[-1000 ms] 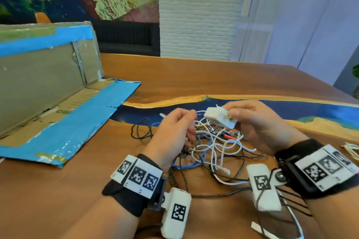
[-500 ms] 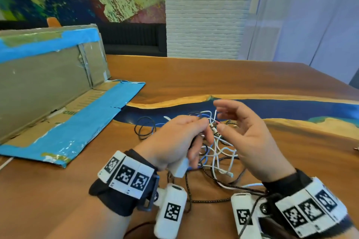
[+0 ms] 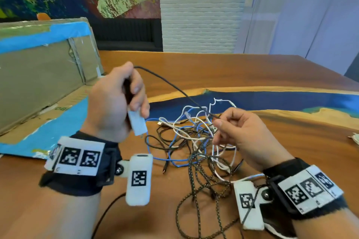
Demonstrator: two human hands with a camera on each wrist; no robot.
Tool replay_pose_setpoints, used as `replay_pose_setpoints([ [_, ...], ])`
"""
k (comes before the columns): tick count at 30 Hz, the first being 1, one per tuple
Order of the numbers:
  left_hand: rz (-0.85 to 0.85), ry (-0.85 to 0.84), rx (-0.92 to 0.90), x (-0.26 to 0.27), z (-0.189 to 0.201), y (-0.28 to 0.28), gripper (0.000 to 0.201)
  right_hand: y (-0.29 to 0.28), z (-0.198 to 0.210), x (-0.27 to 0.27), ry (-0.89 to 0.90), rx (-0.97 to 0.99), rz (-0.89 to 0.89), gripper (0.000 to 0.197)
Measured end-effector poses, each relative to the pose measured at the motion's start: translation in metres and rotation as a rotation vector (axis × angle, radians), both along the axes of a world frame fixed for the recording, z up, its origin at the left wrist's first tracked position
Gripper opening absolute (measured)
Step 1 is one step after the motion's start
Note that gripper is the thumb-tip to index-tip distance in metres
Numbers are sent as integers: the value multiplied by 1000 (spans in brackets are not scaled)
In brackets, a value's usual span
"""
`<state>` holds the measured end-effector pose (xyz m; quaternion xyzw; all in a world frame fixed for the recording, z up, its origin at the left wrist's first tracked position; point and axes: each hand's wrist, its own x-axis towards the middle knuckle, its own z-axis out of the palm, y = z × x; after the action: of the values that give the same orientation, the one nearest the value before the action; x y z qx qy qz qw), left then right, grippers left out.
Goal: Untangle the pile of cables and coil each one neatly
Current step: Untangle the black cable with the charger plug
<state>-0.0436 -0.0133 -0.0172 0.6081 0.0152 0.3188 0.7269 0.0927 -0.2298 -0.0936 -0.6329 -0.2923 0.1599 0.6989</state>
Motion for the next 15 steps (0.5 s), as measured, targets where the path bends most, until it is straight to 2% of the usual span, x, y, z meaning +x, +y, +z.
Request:
replay_pose_setpoints([
  [3, 131, 109, 24, 8, -13, 2, 43, 0, -1, 9, 37, 143, -193, 18],
  [7, -9, 86, -183, 13, -19, -4, 35, -4, 3, 13, 75, 249, -306, 15],
  [8, -45, 63, -229, 14, -21, -6, 34, -6, 4, 12, 90, 259, -266, 13],
  [10, -79, 0, -288, 13, -21, -10, 32, -7, 6, 7, 133, 224, -69, 8],
  [12, -89, -52, -307, 11, -18, -12, 31, -9, 4, 1, 127, 58, 125, 13],
  [14, -96, -49, -275, 11, -17, -12, 30, -6, 2, -4, 38, -86, 162, 13],
  [15, -105, -18, -232, 10, -18, -13, 29, -4, 1, -5, 25, -78, 142, 12],
])
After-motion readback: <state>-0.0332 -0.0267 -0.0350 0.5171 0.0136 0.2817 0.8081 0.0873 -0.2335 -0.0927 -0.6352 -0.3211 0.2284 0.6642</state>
